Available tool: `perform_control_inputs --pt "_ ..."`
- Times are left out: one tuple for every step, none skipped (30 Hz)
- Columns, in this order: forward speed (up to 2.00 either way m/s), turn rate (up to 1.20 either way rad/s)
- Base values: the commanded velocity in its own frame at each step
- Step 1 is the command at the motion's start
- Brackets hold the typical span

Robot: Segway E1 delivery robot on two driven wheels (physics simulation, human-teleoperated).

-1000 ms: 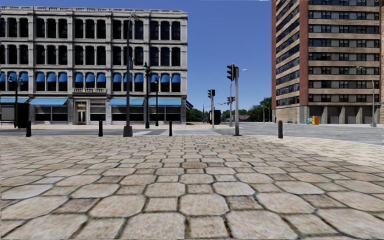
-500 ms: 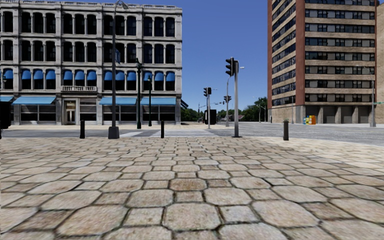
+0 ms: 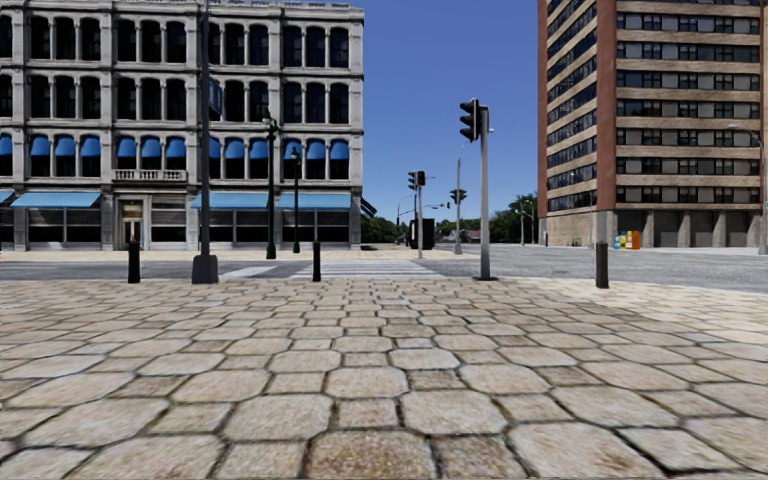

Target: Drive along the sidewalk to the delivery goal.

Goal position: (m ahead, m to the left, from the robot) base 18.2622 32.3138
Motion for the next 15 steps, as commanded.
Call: perform_control_inputs --pt "2.0 0.0" --pt "2.0 0.0" --pt "2.0 0.0" --pt "2.0 0.0" --pt "2.0 0.0" --pt "2.0 0.0" --pt "2.0 0.0" --pt "2.0 0.0" --pt "2.0 0.0" --pt "2.0 0.0" --pt "2.0 0.0" --pt "2.0 0.0" --pt "2.0 0.0" --pt "2.0 0.0" --pt "2.0 0.0"
